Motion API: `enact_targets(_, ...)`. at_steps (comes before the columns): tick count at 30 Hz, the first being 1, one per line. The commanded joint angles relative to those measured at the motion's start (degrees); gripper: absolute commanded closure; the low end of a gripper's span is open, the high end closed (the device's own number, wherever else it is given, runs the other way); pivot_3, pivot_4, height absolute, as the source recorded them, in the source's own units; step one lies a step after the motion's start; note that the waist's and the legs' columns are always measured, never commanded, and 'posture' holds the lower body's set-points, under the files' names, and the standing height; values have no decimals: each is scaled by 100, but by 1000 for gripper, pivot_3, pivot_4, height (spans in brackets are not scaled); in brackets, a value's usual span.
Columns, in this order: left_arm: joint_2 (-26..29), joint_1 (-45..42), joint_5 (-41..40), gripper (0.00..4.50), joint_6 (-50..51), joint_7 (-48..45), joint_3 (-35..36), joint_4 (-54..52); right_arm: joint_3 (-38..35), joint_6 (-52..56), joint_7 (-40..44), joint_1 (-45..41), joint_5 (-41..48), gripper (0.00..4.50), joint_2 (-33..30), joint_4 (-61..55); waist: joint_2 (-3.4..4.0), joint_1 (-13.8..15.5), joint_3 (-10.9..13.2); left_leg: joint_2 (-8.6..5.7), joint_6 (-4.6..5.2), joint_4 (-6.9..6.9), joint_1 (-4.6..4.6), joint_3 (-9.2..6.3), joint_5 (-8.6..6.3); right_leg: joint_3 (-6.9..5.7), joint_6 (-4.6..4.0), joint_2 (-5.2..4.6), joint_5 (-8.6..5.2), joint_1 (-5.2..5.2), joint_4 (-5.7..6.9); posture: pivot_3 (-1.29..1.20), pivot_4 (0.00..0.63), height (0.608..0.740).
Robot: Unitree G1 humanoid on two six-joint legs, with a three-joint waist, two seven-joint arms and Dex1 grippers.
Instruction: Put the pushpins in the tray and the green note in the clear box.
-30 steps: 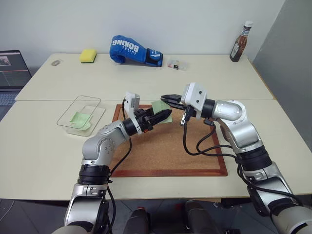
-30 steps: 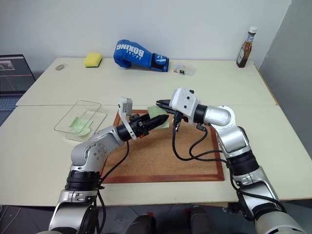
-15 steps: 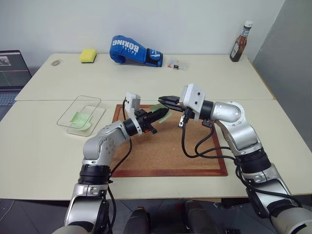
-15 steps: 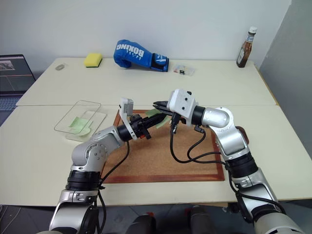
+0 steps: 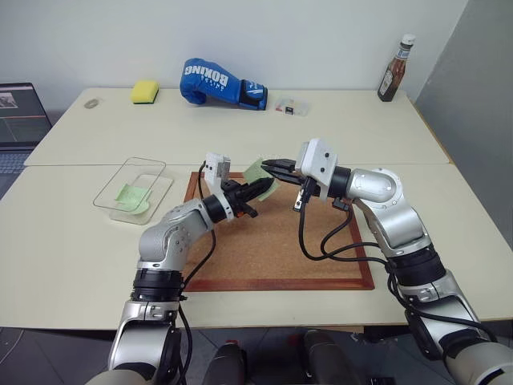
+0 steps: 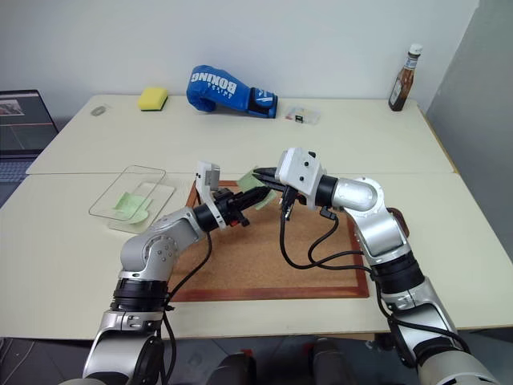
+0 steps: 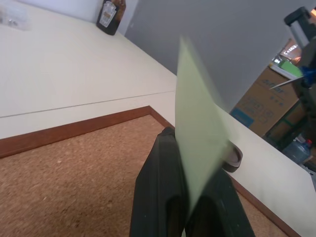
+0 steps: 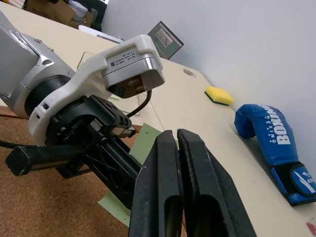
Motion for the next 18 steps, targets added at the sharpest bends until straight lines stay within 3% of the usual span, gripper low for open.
enact_targets(1,-88,-96,-349,4471,334,233,414,147,-106,-42,-70,-43,65,4500,-11,-239,0,0,0,0,0,0,0,0,0,0,0,0,0,0,0,0,150,740)
enact_targets(8,-75,-205,-419,4471,510,242,487,131,-265,124,-253,92,23,4500,-158,-310,0,4,0,0,0,1,0,-1,0,-1,0,0,0,0,0,0,150,740)
enact_targets(12,26,-117,-274,4471,489,4,6,-555,-874,635,-751,636,-78,4500,-635,-297,-1,93,0,-2,-1,2,-7,-6,0,-4,-1,-1,1,0,-3,0,150,740)
enact_targets(18,351,64,934,4471,-592,-525,-1424,-1229,-2038,1985,-1584,1667,171,4500,-998,-825,-1,147,0,-11,-1,4,-28,-4,0,0,-12,-9,6,-14,-6,0,150,740)
